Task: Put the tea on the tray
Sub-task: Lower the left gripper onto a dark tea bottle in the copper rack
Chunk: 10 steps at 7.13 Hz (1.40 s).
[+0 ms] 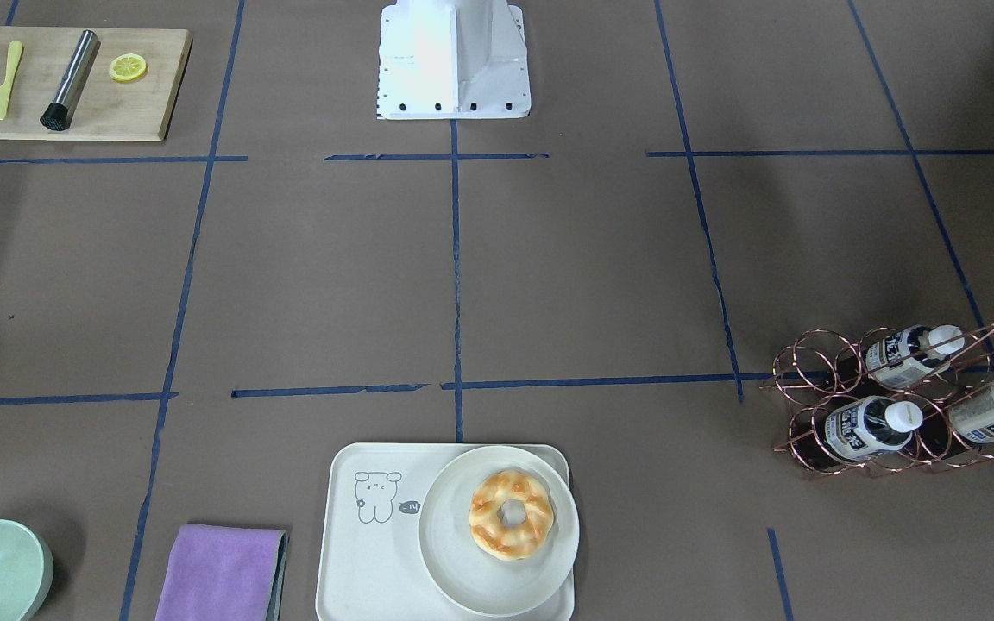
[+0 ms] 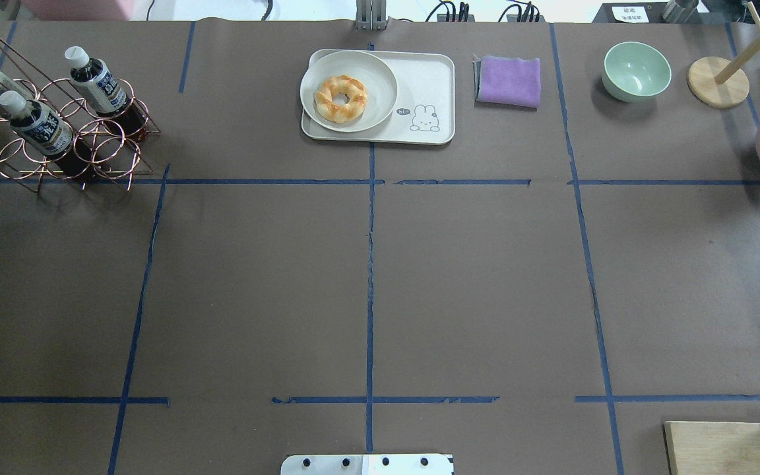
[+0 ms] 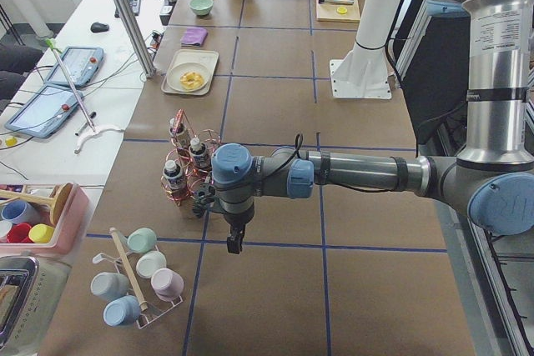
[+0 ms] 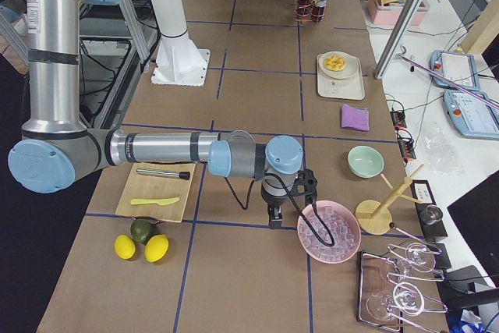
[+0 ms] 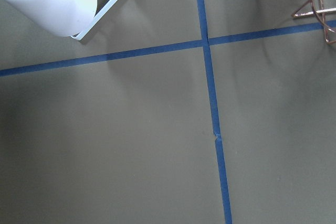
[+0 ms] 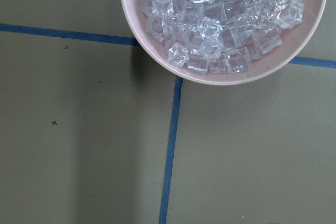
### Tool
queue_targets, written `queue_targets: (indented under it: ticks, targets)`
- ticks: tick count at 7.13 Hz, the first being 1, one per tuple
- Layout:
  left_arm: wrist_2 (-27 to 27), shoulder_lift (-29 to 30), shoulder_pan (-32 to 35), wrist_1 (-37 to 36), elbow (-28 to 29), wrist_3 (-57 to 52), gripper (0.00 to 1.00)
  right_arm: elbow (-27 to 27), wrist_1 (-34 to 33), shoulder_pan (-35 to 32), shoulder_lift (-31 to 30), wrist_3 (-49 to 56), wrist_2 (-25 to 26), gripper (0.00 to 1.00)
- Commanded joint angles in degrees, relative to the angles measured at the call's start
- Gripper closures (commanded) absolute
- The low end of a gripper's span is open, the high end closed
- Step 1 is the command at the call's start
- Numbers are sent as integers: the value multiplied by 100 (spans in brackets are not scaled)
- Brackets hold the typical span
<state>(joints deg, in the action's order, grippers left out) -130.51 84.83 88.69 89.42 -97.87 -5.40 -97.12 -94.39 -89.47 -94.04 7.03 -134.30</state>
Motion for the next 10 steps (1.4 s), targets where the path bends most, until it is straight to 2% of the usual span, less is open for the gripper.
queue_targets:
  ticks: [1,4,6,7,8,9,10]
  targets:
    - [-9,-11,-9,5,-13,-13,0,8,96,0,0,-9,0,0]
    - [52,50,-79,31,-65,48,0,8,123,0,0,-9,-9,0]
    - [35,567,-89,766,82,39,0,17,141,0,0,-9,-9,0]
    - [0,509,-89,935,49,22,0,26,141,0,0,-9,-9,0]
    - [0,525,-115,1398,-30,57,0,17,141,0,0,-17,-9,0]
    - [-9,499,-289,2107,-22,866,0,26,141,0,0,-18,-9,0]
    - [26,499,-561,3089,-31,2162,0,26,141,0,0,-18,-9,0]
